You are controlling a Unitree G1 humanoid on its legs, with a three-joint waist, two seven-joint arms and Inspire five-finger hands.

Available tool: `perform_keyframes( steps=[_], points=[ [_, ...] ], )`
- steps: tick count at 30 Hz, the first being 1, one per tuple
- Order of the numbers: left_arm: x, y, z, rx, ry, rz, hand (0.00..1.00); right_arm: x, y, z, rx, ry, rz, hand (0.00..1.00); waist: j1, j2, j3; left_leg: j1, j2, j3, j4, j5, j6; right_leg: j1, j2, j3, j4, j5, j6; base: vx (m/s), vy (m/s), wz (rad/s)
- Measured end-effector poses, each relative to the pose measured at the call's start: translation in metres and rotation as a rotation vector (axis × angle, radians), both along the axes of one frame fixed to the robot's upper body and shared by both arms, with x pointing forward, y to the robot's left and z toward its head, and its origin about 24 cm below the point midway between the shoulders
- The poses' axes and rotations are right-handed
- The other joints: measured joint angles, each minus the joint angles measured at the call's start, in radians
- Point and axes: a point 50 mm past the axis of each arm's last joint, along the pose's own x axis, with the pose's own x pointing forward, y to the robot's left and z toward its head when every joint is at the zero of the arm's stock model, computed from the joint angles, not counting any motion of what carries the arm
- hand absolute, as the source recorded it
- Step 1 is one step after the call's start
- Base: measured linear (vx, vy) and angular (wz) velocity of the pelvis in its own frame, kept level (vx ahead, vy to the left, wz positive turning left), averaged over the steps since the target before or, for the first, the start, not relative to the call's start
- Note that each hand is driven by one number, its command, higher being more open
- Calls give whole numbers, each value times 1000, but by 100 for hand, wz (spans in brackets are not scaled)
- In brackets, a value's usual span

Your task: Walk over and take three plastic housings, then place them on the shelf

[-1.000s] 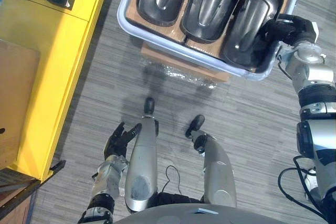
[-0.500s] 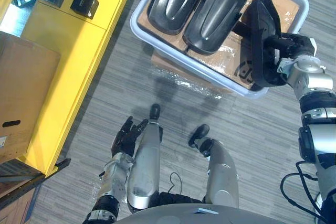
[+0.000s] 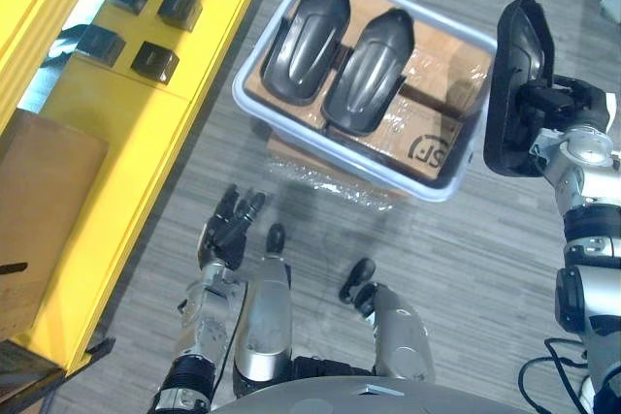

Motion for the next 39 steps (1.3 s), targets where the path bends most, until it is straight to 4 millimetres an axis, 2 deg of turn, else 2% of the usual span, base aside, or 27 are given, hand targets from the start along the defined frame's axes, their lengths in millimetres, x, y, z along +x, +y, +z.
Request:
perform_keyframes(
  steps=[1, 4, 8, 10, 11, 14, 16, 20, 22, 26, 31, 39],
  points=[
    [2, 5, 6, 18, -21, 6, 100, -2, 1, -7, 3, 1, -19, 0, -4, -19, -29, 21, 3, 5, -29, 11, -3, 18, 11, 0, -32, 9, -1, 126, -36, -3],
    [4, 7, 25, 44, -87, 15, 100, -6, 3, -21, 8, 6, -40, 0, -21, -50, -107, 79, 4, 9, -100, 26, -4, 87, 35, -7, -137, 44, 6, 157, -19, -1],
    [10, 4, 47, 125, -140, -20, 100, -13, 8, -22, -110, 2, -36, 0, -28, -51, -172, 134, 0, 30, -145, 28, -2, 158, 55, -4, -244, 86, 18, 109, 9, -9],
    [14, 2, 57, 169, -159, -52, 100, -11, 21, -16, -154, -40, -2, 0, -41, -49, -202, 151, 0, 43, -163, 29, -3, 174, 62, 7, -279, 103, 20, 59, 6, -17],
    [17, 0, 66, 176, -177, -77, 100, -11, 35, -10, -191, -88, 35, 0, -49, -46, -216, 174, 1, 57, -179, 31, -4, 192, 66, 17, -304, 117, 22, 46, 5, -21],
    [28, -11, 77, 165, -188, -153, 100, -15, 49, -5, -275, -133, 72, 0, -55, -37, -242, 213, -2, 74, -212, 34, -4, 213, 65, 18, -311, 119, 24, 27, 8, -12],
    [34, -25, 83, 146, -189, -241, 100, -14, 59, -3, -333, -162, 101, 0, -69, -34, -284, 235, -7, 87, -239, 37, -3, 223, 64, 27, -327, 125, 31, 29, 18, -11],
    [41, -46, 86, 111, -158, -366, 100, -12, 77, 7, -435, -218, 173, 0, -82, -21, -313, 264, -21, 112, -258, 44, 6, 234, 53, 45, -343, 143, 41, 5, 35, -18],
    [42, -58, 85, 91, -140, -418, 100, -11, 87, 11, -498, -253, 217, 0, -103, -13, -329, 268, -33, 114, -263, 46, 10, 247, 46, 43, -368, 161, 48, -21, 45, 0],
    [46, -61, 90, 77, -153, -411, 100, -11, 97, 14, -562, -295, 258, 0, -105, -7, -335, 266, -37, 119, -273, 49, 14, 249, 48, 40, -394, 176, 47, -46, 18, -2],
    [46, -66, 90, 33, -148, -386, 100, -12, 110, 14, -600, -357, 313, 0, -121, 28, -360, 273, -48, 102, -321, 81, 20, 249, 48, 17, -395, 181, 49, -47, -3, 14],
    [46, -71, 94, -30, -201, -370, 100, -20, 148, -27, -579, -315, 506, 0, -130, 27, -395, 279, -56, 106, -330, 87, 23, 257, 43, 17, -415, 196, 52, -1, 1, 0]
  ],
)
